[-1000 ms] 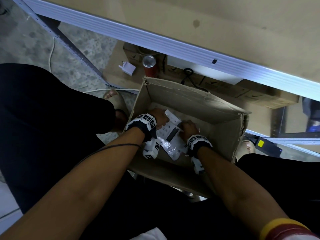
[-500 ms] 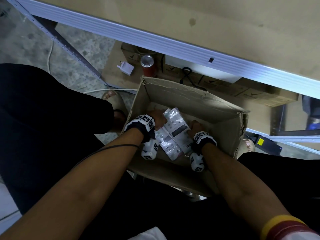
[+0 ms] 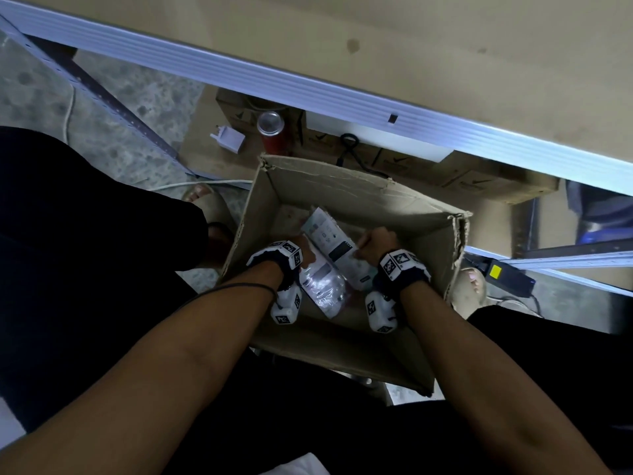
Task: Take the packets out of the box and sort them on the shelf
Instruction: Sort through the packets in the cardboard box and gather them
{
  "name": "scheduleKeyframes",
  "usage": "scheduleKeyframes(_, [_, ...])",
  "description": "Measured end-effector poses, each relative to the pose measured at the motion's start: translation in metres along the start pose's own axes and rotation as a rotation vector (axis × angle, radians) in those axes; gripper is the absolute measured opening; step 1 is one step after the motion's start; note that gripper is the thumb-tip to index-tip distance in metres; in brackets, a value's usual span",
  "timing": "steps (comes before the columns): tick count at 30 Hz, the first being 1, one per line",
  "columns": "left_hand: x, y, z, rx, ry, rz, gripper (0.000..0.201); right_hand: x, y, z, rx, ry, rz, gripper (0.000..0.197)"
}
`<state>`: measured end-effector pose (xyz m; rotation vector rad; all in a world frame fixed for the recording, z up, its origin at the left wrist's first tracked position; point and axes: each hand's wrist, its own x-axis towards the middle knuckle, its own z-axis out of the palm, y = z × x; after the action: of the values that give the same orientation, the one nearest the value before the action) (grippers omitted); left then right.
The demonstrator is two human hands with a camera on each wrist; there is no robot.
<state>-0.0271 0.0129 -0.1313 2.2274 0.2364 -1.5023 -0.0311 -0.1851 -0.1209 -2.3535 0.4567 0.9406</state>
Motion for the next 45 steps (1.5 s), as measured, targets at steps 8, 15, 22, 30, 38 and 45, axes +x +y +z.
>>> scheduleKeyframes(8, [0.018, 0.015, 0.013, 0.141, 0.223, 0.181, 0.026, -0.022, 0.010, -0.008, -0.010, 0.159, 0.036, 0.011])
scheduleKeyframes(15, [0.033, 0.018, 0.018, 0.289, 0.306, 0.295, 0.034, -0.040, 0.009, -0.008, 0.013, 0.228, 0.012, 0.007])
scheduleKeyframes(22, [0.038, 0.004, 0.015, 0.598, 0.392, 0.311, 0.035, -0.051, 0.006, -0.016, 0.028, 0.278, -0.063, 0.017])
scheduleKeyframes(30, [0.035, 0.004, 0.008, 0.703, 0.357, 0.243, 0.027, -0.060, -0.004, -0.023, -0.042, 0.269, -0.055, 0.016])
scheduleKeyframes(38, [0.045, 0.004, 0.018, 0.437, 0.266, 0.229, 0.019, -0.064, -0.008, -0.028, -0.099, 0.274, -0.041, 0.006])
scheduleKeyframes(45, [0.054, 0.001, 0.023, 0.322, 0.343, 0.263, 0.044, -0.064, -0.007, -0.029, -0.125, 0.258, -0.020, 0.005])
